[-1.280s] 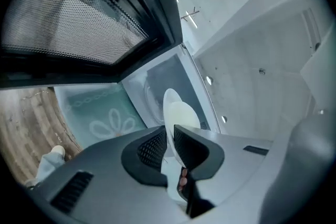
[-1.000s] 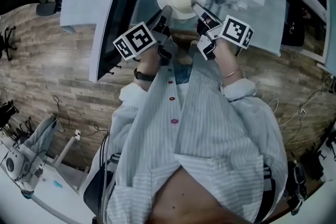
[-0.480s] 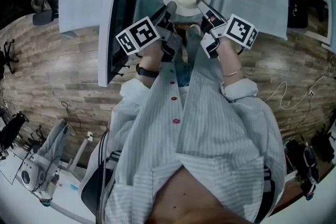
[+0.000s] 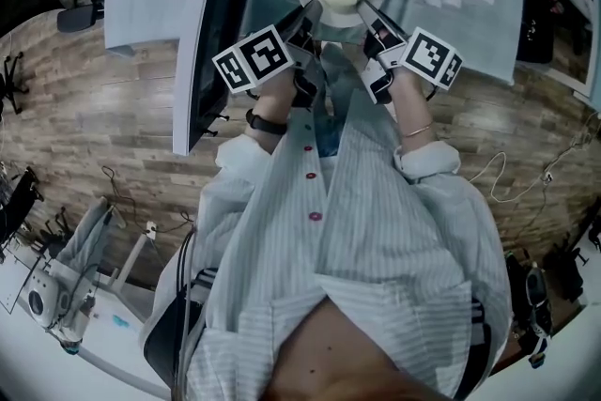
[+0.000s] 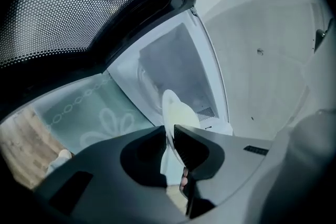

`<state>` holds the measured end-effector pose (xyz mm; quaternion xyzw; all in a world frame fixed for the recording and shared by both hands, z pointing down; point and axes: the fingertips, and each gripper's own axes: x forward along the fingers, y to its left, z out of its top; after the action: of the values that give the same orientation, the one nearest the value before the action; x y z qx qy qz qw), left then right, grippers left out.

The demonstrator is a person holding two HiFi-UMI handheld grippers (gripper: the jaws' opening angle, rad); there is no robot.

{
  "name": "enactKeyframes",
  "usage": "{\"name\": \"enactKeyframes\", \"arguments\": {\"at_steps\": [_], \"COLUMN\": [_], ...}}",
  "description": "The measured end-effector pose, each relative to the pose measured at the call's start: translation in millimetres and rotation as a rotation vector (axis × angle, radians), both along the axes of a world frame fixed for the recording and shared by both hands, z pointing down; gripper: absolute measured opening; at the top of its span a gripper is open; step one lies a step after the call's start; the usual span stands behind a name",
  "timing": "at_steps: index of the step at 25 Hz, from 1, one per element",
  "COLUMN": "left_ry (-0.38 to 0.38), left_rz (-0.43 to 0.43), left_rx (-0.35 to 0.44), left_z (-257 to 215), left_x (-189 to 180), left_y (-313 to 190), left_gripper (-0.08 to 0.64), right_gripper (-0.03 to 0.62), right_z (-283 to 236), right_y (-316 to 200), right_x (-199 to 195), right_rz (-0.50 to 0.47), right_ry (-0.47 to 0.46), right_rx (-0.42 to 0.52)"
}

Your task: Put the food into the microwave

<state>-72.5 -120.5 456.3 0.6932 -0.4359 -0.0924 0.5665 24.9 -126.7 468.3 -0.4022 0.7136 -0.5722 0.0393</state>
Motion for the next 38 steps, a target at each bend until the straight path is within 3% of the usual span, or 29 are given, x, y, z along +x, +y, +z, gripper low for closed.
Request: {"name": "enactKeyframes", "arguments": {"at_steps": [19,38], "left_ry": [-0.019,-0.135], "left_rz": [-0.046,-0.04], "left_rx": [-0.002,-0.012], "left_z": [7.9,46.8], "left_x": [2.4,-12.2], "left_y": [-40.0,-66.1], "left_gripper": [0.046,0.063], "right_gripper": [0.071,0.109], "right_z": [6.4,42.1], "right_y": [-43.7,-70.7], "right_x": [2.3,-12.0], "right_rz": [-0.053,-0.14], "right_ry": [0.056,0.275], "right_rx": [0.028,0.096]}}
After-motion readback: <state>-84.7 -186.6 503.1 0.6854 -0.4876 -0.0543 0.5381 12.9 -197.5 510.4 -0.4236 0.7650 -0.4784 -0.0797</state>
